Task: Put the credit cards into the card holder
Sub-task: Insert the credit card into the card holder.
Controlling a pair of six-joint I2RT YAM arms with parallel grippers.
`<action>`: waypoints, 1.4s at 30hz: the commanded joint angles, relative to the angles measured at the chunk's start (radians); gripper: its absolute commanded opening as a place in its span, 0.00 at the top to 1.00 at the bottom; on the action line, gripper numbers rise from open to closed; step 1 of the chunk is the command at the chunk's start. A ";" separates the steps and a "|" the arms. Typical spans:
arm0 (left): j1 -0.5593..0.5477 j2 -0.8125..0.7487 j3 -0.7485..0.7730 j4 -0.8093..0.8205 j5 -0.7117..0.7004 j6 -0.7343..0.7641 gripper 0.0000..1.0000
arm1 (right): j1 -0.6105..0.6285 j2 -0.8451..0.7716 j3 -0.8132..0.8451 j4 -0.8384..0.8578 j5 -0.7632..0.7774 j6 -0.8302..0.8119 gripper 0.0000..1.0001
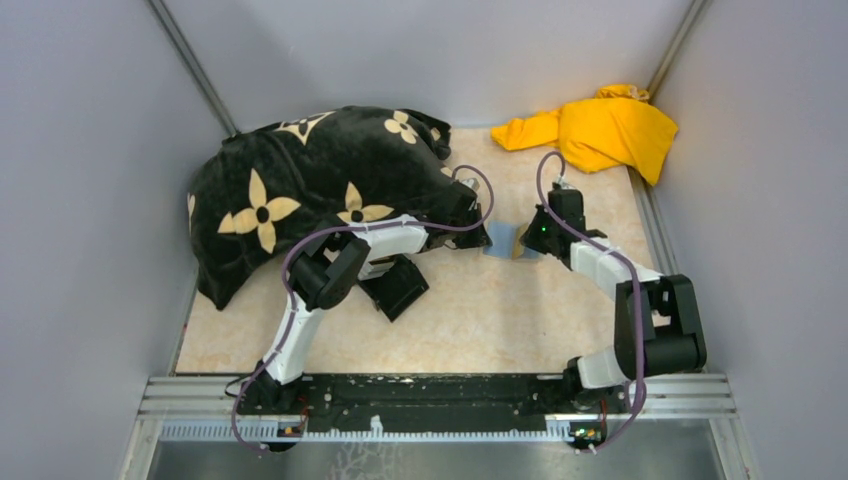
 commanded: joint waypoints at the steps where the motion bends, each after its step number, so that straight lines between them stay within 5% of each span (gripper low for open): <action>1: -0.002 0.024 0.015 -0.083 -0.036 0.015 1.00 | -0.017 -0.003 -0.021 0.117 -0.064 0.029 1.00; 42: -0.004 0.024 0.016 -0.109 -0.040 0.031 1.00 | -0.114 0.179 -0.129 0.330 -0.178 0.094 1.00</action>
